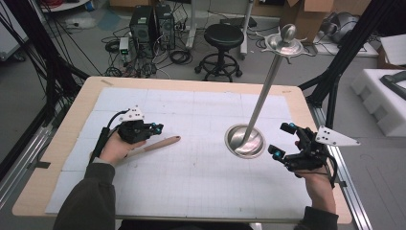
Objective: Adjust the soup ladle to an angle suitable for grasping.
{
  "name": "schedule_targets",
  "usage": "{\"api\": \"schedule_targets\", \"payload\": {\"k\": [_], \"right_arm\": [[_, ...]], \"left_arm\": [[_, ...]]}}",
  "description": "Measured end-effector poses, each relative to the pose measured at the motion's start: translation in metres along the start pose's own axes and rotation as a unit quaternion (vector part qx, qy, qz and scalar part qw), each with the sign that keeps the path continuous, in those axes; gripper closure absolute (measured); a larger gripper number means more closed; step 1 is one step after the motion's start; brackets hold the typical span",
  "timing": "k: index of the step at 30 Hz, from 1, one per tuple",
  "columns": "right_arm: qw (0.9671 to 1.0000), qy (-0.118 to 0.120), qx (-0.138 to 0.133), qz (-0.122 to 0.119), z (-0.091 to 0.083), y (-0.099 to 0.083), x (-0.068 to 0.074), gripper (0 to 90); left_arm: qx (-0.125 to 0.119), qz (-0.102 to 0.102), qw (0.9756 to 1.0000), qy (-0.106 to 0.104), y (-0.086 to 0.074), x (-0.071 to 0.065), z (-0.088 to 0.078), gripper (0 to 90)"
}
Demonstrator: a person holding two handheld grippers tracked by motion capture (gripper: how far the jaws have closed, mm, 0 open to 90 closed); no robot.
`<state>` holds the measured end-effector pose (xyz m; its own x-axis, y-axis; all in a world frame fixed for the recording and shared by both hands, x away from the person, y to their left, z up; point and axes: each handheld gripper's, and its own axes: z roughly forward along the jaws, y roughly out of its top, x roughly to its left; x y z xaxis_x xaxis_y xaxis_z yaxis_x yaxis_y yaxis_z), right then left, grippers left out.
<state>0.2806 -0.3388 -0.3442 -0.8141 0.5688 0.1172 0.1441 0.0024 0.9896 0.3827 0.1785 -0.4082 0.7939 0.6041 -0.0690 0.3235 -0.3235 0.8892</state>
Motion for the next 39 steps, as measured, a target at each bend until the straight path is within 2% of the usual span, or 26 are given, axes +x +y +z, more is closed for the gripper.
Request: {"api": "schedule_targets", "payload": {"k": [1,4,9,10,12,15,16,18,25,32,36,39], "right_arm": [[1.0000,0.000,0.000,0.001,0.000,0.000,0.000,1.6],[1.0000,-0.003,-0.002,-0.004,0.000,0.000,0.000,1.5],[0.9999,-0.007,-0.008,-0.003,-0.002,0.000,-0.001,1.5],[0.9999,-0.010,-0.008,-0.003,-0.002,0.000,-0.002,1.6],[0.9999,-0.010,-0.010,0.000,-0.002,0.000,-0.003,1.6],[0.9999,-0.008,-0.007,0.004,-0.002,-0.001,-0.003,1.5],[1.0000,-0.007,-0.004,0.003,-0.001,-0.002,-0.003,1.5],[1.0000,-0.006,-0.005,0.001,0.000,-0.002,-0.003,1.6],[1.0000,-0.005,-0.006,0.004,-0.001,-0.002,-0.003,1.6],[1.0000,-0.004,-0.004,0.005,-0.001,-0.002,-0.003,1.6],[1.0000,-0.004,-0.004,0.004,-0.001,-0.002,-0.004,1.6],[1.0000,-0.005,-0.004,0.003,-0.001,-0.003,-0.004,1.5]], "left_arm": [[0.007,-0.008,0.9999,0.003,-0.002,0.004,0.004,89.7],[0.025,-0.011,0.9996,0.009,-0.005,0.007,0.008,89.7],[0.044,-0.020,0.9988,0.008,-0.012,0.014,0.017,89.8],[0.049,-0.025,0.9985,0.001,-0.014,0.015,0.019,89.8],[0.057,-0.026,0.9980,0.001,-0.015,0.015,0.022,89.8],[0.073,-0.019,0.9971,-0.002,-0.013,0.015,0.024,89.8],[0.088,-0.006,0.9961,-0.003,-0.009,0.012,0.028,89.8],[0.093,0.000,0.9957,-0.007,-0.005,0.011,0.031,89.8],[0.114,0.004,0.9934,-0.010,-0.003,0.011,0.039,89.8],[0.154,0.003,0.9879,-0.018,-0.005,0.011,0.046,89.8],[0.161,-0.002,0.9867,-0.023,-0.005,0.013,0.045,89.8],[0.177,-0.005,0.9837,-0.031,-0.008,0.012,0.045,89.8]]}}
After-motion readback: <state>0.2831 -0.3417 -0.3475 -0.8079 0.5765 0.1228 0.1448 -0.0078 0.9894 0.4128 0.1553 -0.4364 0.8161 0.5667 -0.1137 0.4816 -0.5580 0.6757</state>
